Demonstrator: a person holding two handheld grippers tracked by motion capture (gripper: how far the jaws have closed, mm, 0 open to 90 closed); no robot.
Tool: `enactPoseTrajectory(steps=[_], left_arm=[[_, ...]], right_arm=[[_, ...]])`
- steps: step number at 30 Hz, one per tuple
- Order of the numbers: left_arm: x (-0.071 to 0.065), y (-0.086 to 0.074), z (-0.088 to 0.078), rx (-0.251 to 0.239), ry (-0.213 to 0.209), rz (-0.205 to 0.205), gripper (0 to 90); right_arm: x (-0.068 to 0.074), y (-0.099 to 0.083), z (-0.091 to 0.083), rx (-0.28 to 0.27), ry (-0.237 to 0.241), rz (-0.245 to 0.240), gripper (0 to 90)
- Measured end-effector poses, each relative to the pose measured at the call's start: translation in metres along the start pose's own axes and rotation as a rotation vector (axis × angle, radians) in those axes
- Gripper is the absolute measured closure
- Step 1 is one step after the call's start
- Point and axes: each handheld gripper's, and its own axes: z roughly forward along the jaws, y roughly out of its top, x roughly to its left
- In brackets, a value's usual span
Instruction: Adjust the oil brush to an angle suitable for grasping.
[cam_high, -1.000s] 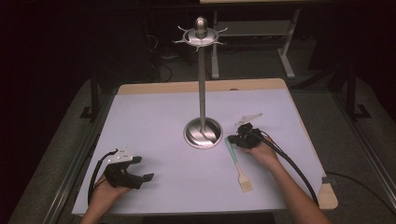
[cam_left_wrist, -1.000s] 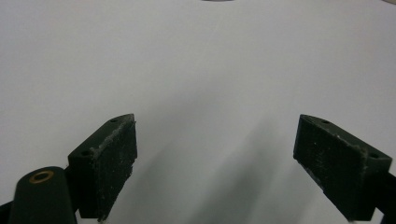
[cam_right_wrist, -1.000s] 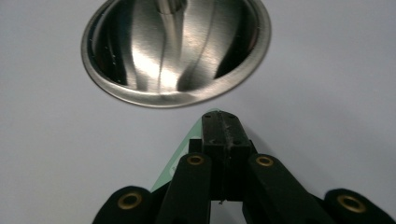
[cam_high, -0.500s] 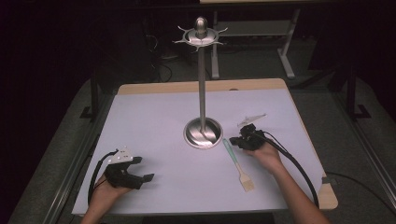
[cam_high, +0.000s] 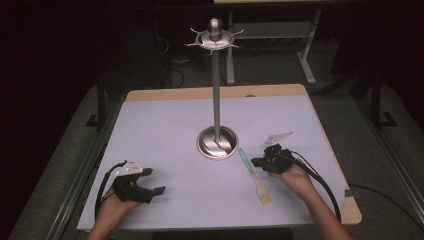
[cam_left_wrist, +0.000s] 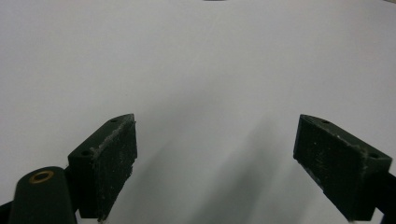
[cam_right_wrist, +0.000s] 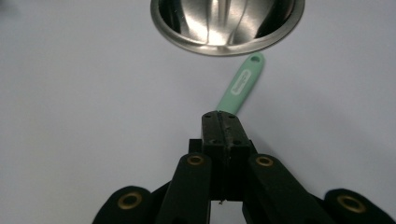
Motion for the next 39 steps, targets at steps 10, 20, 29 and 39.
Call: enactPoseTrajectory(steps=[10, 20, 29, 39], left_arm=[[-0.001, 0.0, 0.001, -0.002, -0.004, 0.0, 13.3], [-0.001, -0.001, 0.002, 0.0, -0.006, -0.002, 13.3], [-0.002, -0.001, 0.002, -0.001, -0.008, -0.002, 13.3], [-0.001, -0.001, 0.001, 0.001, -0.004, 0.0, 13.3]], right_arm=[[0.018, -0.017, -0.005, 0.033, 0.034, -0.028, 89.9], [0.033, -0.026, -0.001, 0.096, 0.044, -0.022, 89.8], [0.037, -0.025, -0.001, 0.128, 0.013, -0.04, 89.9], [0.041, -0.02, -0.001, 0.177, -0.031, -0.046, 90.0]])
